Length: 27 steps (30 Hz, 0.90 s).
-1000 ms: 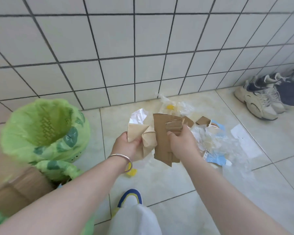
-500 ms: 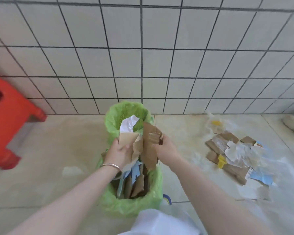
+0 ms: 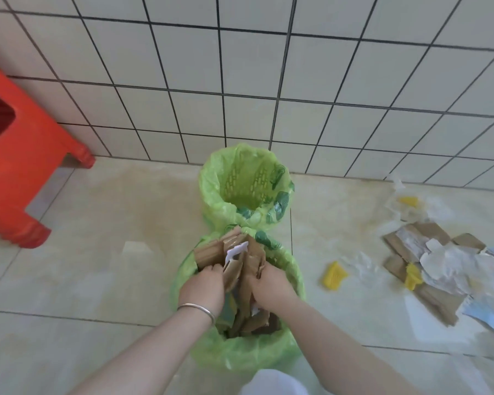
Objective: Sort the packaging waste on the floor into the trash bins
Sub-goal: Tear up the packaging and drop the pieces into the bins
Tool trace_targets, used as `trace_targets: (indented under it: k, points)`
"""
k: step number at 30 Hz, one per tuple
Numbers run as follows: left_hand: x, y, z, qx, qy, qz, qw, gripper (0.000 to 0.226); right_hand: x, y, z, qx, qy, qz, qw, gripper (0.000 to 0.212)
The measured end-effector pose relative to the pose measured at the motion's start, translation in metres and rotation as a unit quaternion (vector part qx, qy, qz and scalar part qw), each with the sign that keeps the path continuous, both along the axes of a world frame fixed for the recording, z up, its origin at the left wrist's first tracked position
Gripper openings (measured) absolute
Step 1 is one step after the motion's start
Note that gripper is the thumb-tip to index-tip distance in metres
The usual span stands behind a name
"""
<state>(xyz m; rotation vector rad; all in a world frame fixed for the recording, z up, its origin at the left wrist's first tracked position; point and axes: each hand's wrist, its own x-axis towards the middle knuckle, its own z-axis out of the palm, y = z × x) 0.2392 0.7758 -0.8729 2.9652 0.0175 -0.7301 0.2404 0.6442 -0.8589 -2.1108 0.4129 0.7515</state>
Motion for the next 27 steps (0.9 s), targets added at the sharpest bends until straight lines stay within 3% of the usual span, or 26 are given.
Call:
trace_targets:
  k: [3,5,7,11,19,23,27]
  points:
    - [0.001,-0.018,-0.01,0.014,0.055,-0.026,0.998,0.032,-0.001,0.005,-0.021,-0.012,0.091,0.047,0.995,0.028]
    - [-0.003,-0.025,-0.02,0.005,0.099,-0.023,0.995,0.036,-0.006,0.004,-0.035,0.026,0.178,0.026,0.983,0.03]
    - [-0.006,-0.03,-0.026,-0.004,0.131,-0.009,0.991,0.038,-0.008,0.001,-0.043,0.04,0.197,-0.01,0.98,0.035]
    - [-0.004,-0.031,-0.016,-0.001,0.117,-0.021,0.993,0.034,-0.004,-0.006,-0.035,0.002,0.141,-0.037,0.989,0.039]
    - [0.002,-0.043,0.039,-0.029,-0.12,-0.123,0.985,0.047,-0.011,-0.032,0.019,-0.026,-0.08,-0.103,0.991,0.033]
    - [-0.003,-0.096,0.062,-0.114,-0.099,-0.191,0.97,0.036,-0.026,-0.071,0.044,-0.045,-0.118,-0.138,0.982,0.024]
    - [-0.001,-0.169,0.064,-0.174,-0.075,-0.19,0.963,0.03,-0.038,-0.138,0.048,-0.044,-0.119,-0.227,0.966,0.022]
